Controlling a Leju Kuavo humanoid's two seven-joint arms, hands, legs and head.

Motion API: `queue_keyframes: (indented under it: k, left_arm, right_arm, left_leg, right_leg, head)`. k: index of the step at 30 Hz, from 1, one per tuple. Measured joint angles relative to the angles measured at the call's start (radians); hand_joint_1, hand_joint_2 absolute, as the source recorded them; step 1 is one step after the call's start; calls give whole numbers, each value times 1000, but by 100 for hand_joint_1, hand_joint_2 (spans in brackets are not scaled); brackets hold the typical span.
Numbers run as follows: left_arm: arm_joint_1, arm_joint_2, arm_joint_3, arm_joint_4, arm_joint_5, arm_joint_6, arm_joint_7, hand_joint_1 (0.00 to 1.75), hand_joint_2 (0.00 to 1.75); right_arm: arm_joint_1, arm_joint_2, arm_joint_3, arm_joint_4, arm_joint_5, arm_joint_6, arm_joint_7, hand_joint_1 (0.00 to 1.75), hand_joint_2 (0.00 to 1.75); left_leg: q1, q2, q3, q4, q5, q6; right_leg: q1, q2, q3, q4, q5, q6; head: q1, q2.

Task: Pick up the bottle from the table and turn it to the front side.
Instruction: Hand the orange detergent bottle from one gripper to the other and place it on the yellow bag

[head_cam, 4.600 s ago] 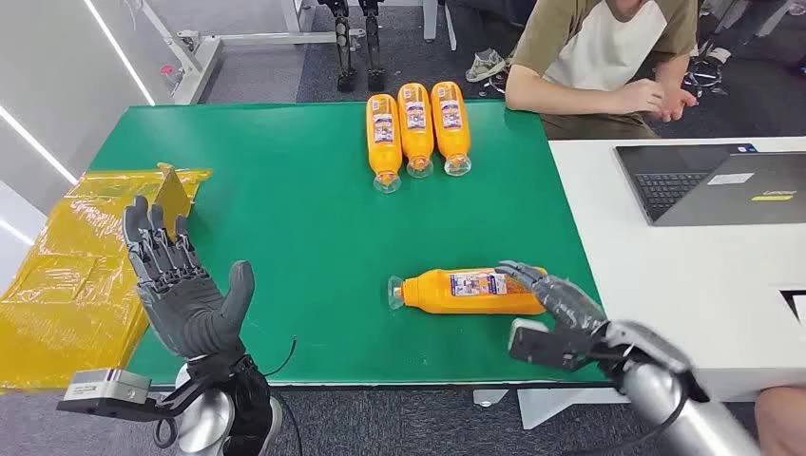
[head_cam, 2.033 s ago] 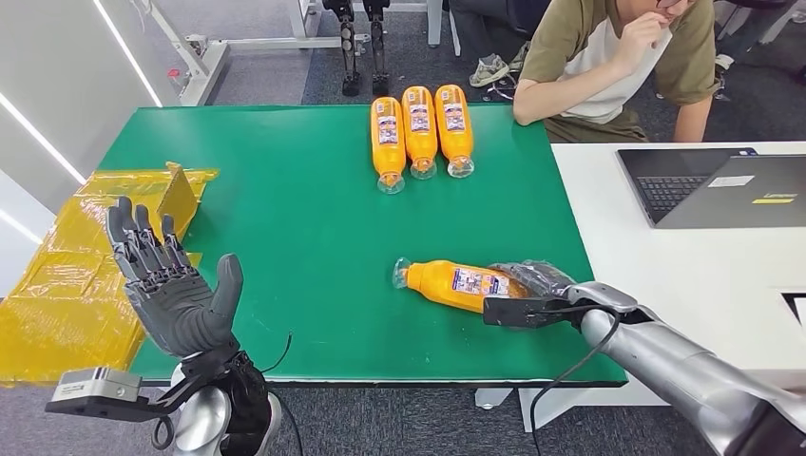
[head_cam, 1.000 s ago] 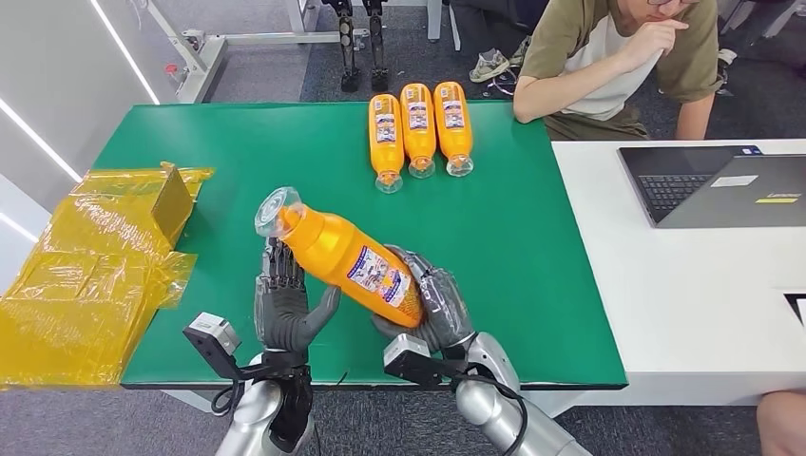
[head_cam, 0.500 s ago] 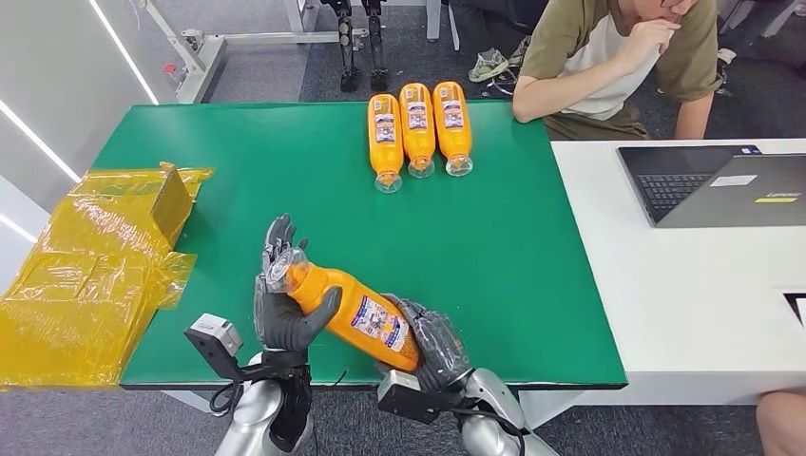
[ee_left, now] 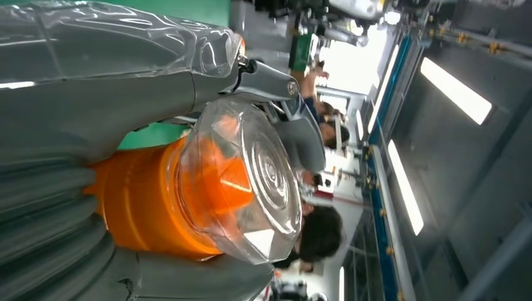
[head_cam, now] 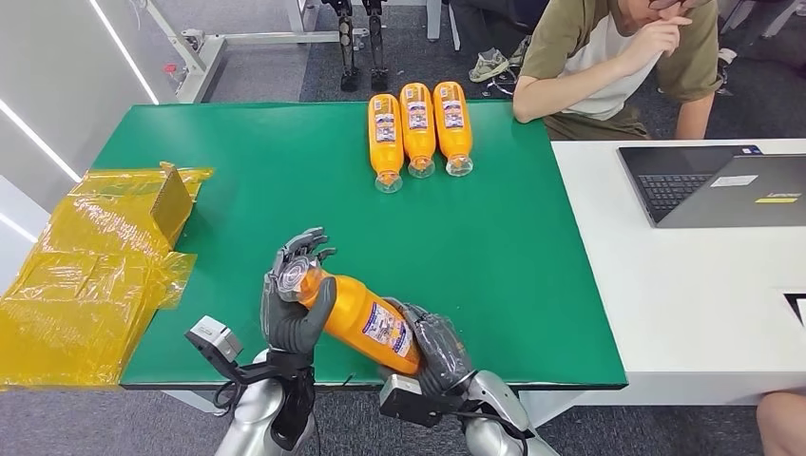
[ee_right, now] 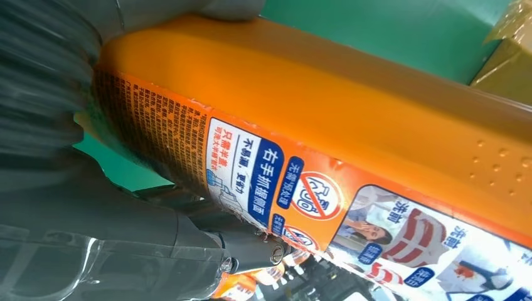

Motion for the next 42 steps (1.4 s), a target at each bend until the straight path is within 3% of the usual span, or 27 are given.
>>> queue_keyframes:
  k: [10,20,24,31,42]
  left_arm:
    - [-41,-5,-21,8,3,-47,9,175,175]
    - [-92,-18,-24,17,0,-52,7,175,175]
    - [-92,-18,-24,17,-8,-51,11,14,175]
    - [-94,-19,-24,31,-18,-51,27,0,175]
    - [-95,-19,-24,46,-19,-26,38,0,175]
  right_arm:
    - [23,0,-45,-43,-8,-95,-23,175,175]
    - [-18,1,-70,-57,-45,-84,-45,175,175]
    - [-24,8,-70,-46,-47,-76,-45,175,175]
    - [-62,36,-69,-30,-50,-51,-49,175,175]
    - [-107,73,-49,53,-88,43,-61,175,175]
  left_leg:
    - [0,0,-1,0,0,0]
    - [0,-1,-1,0,0,0]
    - [0,-1,-1,0,0,0]
    - [0,-1,-1,0,0,0]
    - [0,-1,-1,0,0,0]
  right_leg:
    - [0,0,0,0,0,0]
    - [0,-2,1,1,0,0]
    - [0,-2,0,1,0,0]
    - [0,-1,0,1,0,0]
    - [0,-1,0,1,0,0]
  head:
    - [0,0]
    - [0,0]
    - [0,0]
    - [0,0]
    - [0,0]
